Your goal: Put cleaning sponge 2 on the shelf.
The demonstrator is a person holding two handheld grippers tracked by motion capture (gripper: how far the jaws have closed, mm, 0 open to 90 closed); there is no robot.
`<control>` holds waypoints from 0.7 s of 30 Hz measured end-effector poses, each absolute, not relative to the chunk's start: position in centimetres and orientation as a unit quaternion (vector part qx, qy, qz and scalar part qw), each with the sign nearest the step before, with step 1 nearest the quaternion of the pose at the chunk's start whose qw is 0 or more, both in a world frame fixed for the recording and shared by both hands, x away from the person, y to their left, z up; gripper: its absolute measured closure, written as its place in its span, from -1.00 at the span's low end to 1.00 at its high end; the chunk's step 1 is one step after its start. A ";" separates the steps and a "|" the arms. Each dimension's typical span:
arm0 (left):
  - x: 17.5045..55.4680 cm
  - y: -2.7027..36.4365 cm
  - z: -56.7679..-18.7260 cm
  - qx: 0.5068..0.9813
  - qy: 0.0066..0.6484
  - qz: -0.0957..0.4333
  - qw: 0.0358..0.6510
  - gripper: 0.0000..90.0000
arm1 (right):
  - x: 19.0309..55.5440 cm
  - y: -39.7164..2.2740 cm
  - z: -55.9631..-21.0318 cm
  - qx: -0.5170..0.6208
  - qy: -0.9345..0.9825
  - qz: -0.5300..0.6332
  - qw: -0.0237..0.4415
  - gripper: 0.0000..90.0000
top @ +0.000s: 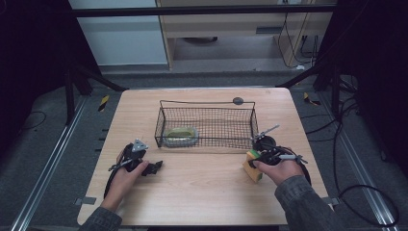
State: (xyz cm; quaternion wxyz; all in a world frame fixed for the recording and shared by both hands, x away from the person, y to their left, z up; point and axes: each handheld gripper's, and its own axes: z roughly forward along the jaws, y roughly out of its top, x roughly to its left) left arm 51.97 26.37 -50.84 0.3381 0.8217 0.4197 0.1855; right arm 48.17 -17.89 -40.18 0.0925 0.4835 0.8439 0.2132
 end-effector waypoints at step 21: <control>51.9 26.4 -50.9 0.821 0.422 0.185 0.338 -1.00 | 51.1 -23.4 -36.7 0.475 0.833 0.230 0.167 0.43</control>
